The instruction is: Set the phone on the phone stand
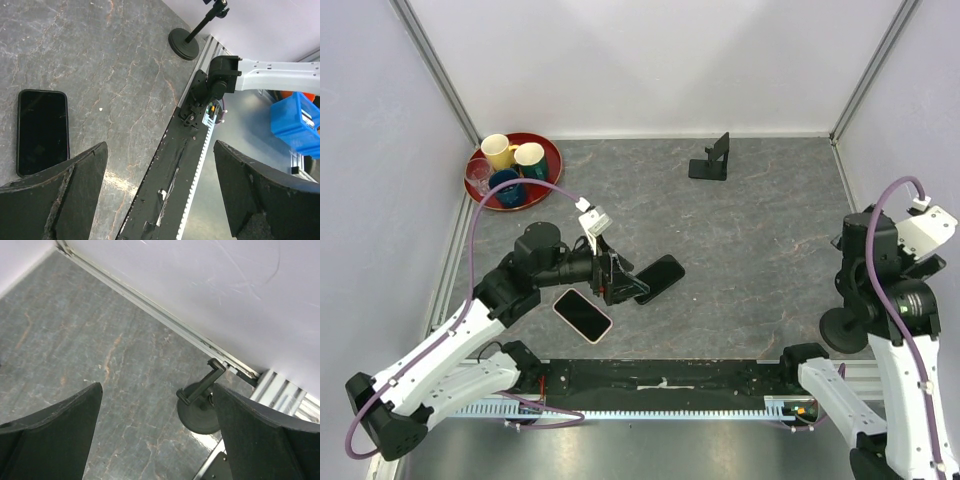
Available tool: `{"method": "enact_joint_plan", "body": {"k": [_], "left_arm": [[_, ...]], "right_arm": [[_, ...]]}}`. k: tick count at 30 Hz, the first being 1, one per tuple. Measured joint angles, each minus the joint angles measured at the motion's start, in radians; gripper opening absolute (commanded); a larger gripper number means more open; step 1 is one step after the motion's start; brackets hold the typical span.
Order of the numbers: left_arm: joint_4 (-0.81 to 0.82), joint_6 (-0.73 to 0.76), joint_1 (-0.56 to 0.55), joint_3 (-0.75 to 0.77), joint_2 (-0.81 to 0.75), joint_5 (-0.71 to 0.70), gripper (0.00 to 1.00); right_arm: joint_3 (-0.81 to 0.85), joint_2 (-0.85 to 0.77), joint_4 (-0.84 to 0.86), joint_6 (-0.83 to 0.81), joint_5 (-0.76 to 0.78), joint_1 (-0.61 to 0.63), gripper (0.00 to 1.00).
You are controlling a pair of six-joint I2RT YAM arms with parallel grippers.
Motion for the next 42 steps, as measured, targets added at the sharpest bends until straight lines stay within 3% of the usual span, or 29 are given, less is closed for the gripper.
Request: {"method": "enact_joint_plan", "body": {"k": [10,22,26,32,42], "left_arm": [[-0.027,0.064,0.0,-0.044,-0.015,0.003,0.93],[-0.041,0.073,-0.018,-0.095,-0.067,0.015,0.93],[-0.041,0.073,-0.051,-0.097,-0.071,0.019,0.93],[-0.041,0.073,-0.072,-0.106,-0.08,0.019,0.93],[-0.042,0.073,-0.072,-0.11,-0.08,0.016,0.93]], "right_arm": [[0.001,0.143,-0.102,0.167,0.012,-0.034,0.98],[-0.101,0.212,-0.072,0.12,-0.078,-0.449,0.95],[-0.153,0.225,-0.021,0.085,-0.15,-0.556,0.9],[-0.214,0.238,0.042,0.061,-0.202,-0.584,0.85],[-0.289,0.238,0.109,0.064,-0.217,-0.584,0.67]]}}
